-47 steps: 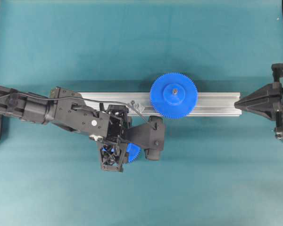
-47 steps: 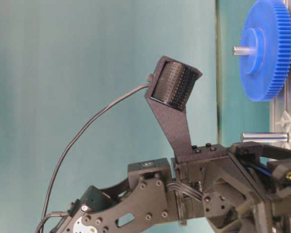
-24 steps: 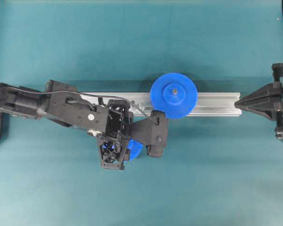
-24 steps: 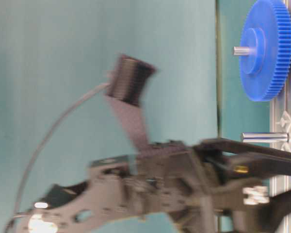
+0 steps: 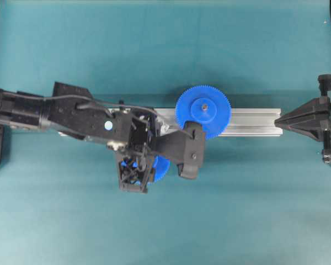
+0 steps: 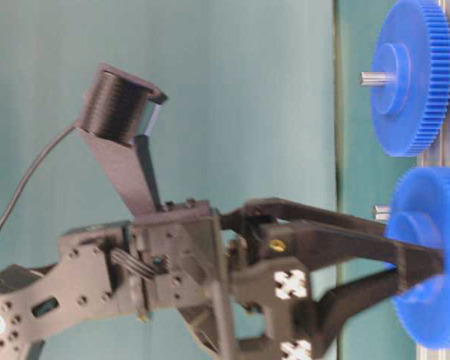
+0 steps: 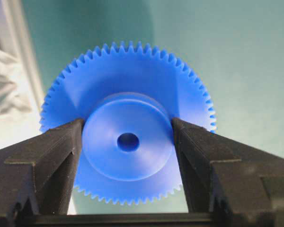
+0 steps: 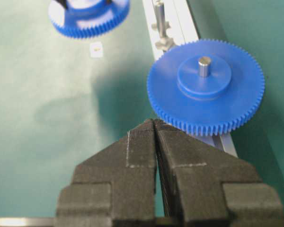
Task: Find the location of the shaft and insert the small gear.
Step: 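Carry the gear with the left gripper over the empty left shaft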
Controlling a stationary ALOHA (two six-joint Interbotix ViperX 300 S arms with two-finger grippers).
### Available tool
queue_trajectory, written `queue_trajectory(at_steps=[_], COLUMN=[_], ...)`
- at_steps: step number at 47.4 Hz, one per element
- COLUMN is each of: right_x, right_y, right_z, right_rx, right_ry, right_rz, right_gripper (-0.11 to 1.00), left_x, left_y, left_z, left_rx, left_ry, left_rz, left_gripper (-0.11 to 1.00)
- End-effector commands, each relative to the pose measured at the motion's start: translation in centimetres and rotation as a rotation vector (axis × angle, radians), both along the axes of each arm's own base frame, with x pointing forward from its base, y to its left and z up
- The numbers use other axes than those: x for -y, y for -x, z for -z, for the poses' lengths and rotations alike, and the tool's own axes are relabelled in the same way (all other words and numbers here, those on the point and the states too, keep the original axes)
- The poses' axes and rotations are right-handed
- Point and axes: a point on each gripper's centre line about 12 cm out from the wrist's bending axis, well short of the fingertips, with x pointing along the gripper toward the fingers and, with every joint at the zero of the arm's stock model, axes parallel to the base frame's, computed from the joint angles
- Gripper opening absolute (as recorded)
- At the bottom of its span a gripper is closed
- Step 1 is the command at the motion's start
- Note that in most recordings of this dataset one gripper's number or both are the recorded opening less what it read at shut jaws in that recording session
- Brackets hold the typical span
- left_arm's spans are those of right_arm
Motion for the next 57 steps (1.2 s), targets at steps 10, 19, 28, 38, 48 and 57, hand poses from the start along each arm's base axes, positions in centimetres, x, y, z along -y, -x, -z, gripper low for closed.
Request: queue_trajectory(at_steps=[10,19,28,38,48,57], right_x=[0.1,0.1,0.1,0.1,0.1,0.1], right_y=[-0.2,-0.2,-0.2,-0.2,-0.1,-0.1], right_z=[-0.4,-0.4,-0.4,-0.2,-0.1,-0.1], right_rx=[0.016,0.014,0.014,0.011,0.005,0.005], right_ry=[-0.006,-0.006,-0.006,-0.007,-0.007,-0.008], right_rz=[0.006,0.006,0.006,0.006,0.006,0.007], right_gripper=[0.04,0.04,0.04,0.04,0.04,0.04], left_x=[-1.3,-2.8,-4.1,-5.3,-6.0,-6.1], left_y=[-0.3,-0.5,-0.8,-1.2,-1.4,-1.6], left_z=[-4.8,-6.4,-7.4,-7.6,-7.1,-6.7], left_rx=[0.094,0.103,0.118,0.127,0.114,0.106], left_ry=[-0.002,-0.013,-0.024,-0.036,-0.040,-0.040], left_rz=[-0.017,-0.022,-0.022,-0.023,-0.021,-0.024], left_gripper=[0.63,0.63,0.63,0.63,0.63,0.63])
